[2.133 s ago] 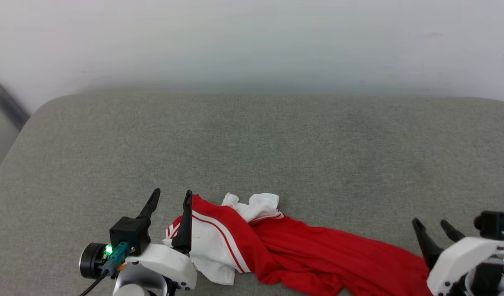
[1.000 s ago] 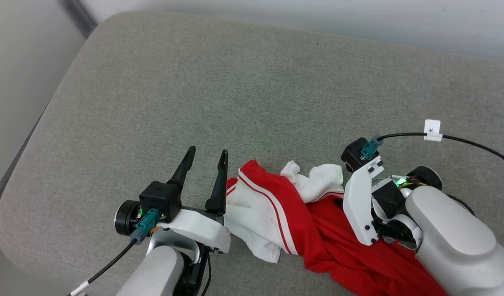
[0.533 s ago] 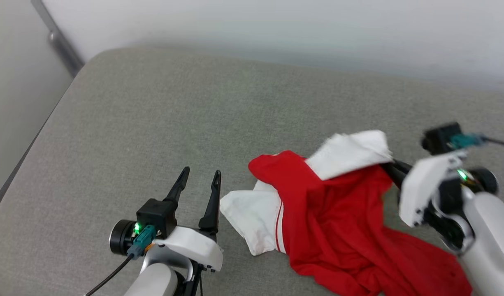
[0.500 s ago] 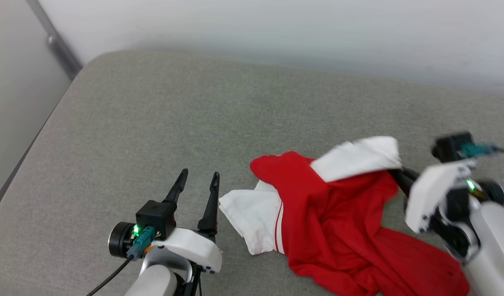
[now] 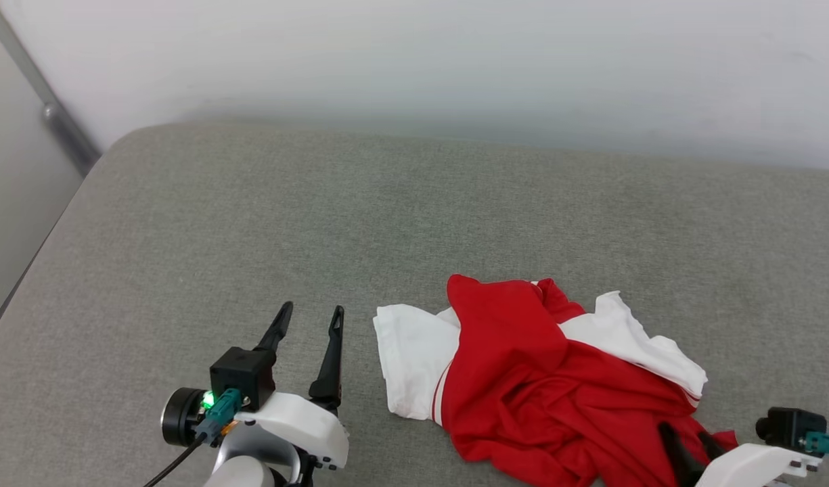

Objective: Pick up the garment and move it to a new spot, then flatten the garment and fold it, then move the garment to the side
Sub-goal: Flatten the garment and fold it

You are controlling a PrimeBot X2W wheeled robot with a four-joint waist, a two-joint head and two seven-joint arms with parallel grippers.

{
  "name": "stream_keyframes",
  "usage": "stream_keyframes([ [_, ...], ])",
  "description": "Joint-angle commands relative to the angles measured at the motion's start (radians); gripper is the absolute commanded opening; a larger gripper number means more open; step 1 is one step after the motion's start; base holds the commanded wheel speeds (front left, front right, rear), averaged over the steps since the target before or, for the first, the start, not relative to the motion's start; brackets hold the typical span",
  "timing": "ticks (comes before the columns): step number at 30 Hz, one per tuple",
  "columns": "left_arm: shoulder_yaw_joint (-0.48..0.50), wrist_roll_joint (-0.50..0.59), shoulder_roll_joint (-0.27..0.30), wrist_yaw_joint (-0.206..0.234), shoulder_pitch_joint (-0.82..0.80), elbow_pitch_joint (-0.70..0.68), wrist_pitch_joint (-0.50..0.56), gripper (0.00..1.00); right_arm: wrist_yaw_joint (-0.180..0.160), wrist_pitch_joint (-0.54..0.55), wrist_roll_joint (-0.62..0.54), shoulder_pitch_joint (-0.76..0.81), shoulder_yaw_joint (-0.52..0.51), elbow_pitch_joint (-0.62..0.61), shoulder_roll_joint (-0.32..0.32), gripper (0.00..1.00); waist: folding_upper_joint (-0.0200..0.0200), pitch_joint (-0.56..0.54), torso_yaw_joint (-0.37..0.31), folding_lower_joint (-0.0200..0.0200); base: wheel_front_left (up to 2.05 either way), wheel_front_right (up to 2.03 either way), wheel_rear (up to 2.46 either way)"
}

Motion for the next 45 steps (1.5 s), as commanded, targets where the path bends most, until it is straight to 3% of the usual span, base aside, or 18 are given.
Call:
stream_keyframes([
  [1,0.003,-0.003,0.005,0.005,0.010,-0.006,0.004,1.00,-0.002,-0.008,-0.011,0.033,0.002,-0.005,0.011,1.00,0.0000,-0.006,-0.009,0.0001,0.00,0.00,0.00],
  [8,0.010,-0.008,0.028,0.019,0.036,-0.025,0.021,1.00,-0.001,-0.043,-0.058,0.046,-0.016,-0.190,0.000,1.00,0.0000,-0.038,-0.032,0.0001,0.00,0.00,0.00],
  [14,0.012,-0.005,0.037,0.034,0.034,-0.058,0.029,1.00,-0.001,0.118,-0.047,-0.055,-0.016,-0.246,-0.069,1.00,0.0000,-0.027,-0.039,0.0001,0.00,0.00,0.00],
  [23,-0.006,0.018,0.020,0.019,-0.050,-0.082,0.014,1.00,-0.001,0.445,-0.030,-0.319,0.111,-0.121,-0.186,1.00,0.0000,0.098,0.030,0.0001,0.00,0.00,0.00],
  [29,-0.006,0.020,-0.003,0.013,-0.096,-0.069,-0.005,1.00,-0.001,0.523,-0.037,-0.462,0.210,0.008,-0.222,1.00,0.0000,0.178,0.063,0.0001,0.00,0.00,0.00],
  [36,-0.008,0.019,-0.022,0.003,-0.118,-0.034,-0.021,1.00,-0.001,0.586,-0.023,-0.480,0.278,0.172,-0.209,1.00,0.0000,0.204,0.083,0.0001,0.00,0.00,0.00],
  [37,-0.008,0.017,-0.026,0.001,-0.121,-0.029,-0.023,1.00,-0.001,0.601,-0.013,-0.476,0.291,0.192,-0.201,0.71,0.0000,0.204,0.084,0.0001,0.00,0.00,0.00],
  [38,-0.007,0.016,-0.026,0.000,-0.121,-0.023,-0.026,1.00,-0.001,0.611,-0.007,-0.474,0.305,0.204,-0.198,0.12,0.0000,0.203,0.084,0.0001,0.00,0.00,0.00],
  [39,-0.005,0.015,-0.026,-0.001,-0.122,-0.016,-0.027,1.00,-0.001,0.616,-0.001,-0.473,0.321,0.207,-0.197,0.00,0.0000,0.201,0.083,0.0001,0.00,0.00,0.00],
  [45,0.009,0.013,-0.014,0.006,-0.104,0.001,-0.032,1.00,-0.001,0.464,-0.012,-0.559,0.332,0.104,-0.241,0.00,0.0000,0.170,0.053,0.0001,0.00,0.00,0.00],
])
